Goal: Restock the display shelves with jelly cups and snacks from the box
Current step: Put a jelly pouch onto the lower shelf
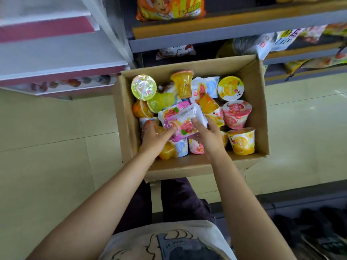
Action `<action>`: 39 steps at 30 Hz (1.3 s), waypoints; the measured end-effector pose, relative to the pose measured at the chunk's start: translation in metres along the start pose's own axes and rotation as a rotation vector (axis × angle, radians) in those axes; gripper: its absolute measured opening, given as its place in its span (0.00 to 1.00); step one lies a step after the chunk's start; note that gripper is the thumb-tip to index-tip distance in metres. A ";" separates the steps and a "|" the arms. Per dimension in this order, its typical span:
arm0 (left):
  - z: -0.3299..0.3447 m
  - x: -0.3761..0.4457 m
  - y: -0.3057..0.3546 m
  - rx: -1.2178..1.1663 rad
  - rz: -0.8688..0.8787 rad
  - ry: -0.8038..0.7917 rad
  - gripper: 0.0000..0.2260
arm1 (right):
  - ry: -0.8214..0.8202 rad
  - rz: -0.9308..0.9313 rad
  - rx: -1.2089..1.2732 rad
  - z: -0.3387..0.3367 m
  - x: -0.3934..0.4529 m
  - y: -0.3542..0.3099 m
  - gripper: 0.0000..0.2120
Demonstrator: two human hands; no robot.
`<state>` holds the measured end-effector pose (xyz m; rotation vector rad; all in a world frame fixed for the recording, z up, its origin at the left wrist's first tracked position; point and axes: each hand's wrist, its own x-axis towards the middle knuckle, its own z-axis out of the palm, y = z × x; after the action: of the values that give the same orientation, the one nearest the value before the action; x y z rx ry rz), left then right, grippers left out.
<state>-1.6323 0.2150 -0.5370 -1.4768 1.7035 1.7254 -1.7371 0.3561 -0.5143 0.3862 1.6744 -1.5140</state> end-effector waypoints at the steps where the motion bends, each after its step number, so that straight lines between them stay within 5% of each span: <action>1: 0.001 0.002 0.006 -0.151 -0.111 -0.060 0.33 | -0.003 0.053 0.135 0.002 0.002 0.000 0.07; 4: 0.005 0.003 0.019 -0.445 -0.262 -0.216 0.15 | -0.025 0.206 0.456 0.010 0.008 0.009 0.16; 6: 0.013 0.003 0.019 -0.488 -0.253 -0.201 0.13 | -0.064 0.257 0.502 0.016 0.007 0.016 0.19; 10: 0.019 0.007 0.017 -0.729 -0.234 -0.101 0.29 | -0.150 0.231 0.266 0.018 0.001 0.030 0.09; 14: 0.017 0.006 0.016 -0.923 -0.230 -0.100 0.14 | -0.259 0.219 0.057 0.017 0.000 0.038 0.08; 16: 0.018 0.006 0.011 -0.956 -0.234 -0.105 0.14 | -0.302 0.202 -0.116 0.020 0.003 0.040 0.10; 21: -0.003 0.014 -0.003 -0.850 -0.212 0.019 0.20 | -0.250 0.201 -0.407 0.019 0.016 0.037 0.34; 25: -0.031 0.023 -0.013 -0.500 -0.084 0.151 0.26 | -0.037 0.222 -0.206 0.007 0.044 0.046 0.24; 29: -0.038 0.030 -0.026 -0.281 -0.048 0.118 0.29 | -0.038 0.377 0.060 0.027 0.070 0.061 0.19; 34: -0.029 0.034 -0.044 -0.361 -0.078 0.106 0.19 | 0.138 0.467 0.339 0.050 0.094 0.068 0.09; 39: -0.027 0.033 -0.049 -0.449 -0.110 0.103 0.18 | 0.174 0.468 0.194 0.063 0.107 0.069 0.18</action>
<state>-1.5958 0.1897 -0.5841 -1.8333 1.2987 2.0952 -1.7315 0.2816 -0.6353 0.9659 1.4355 -1.3153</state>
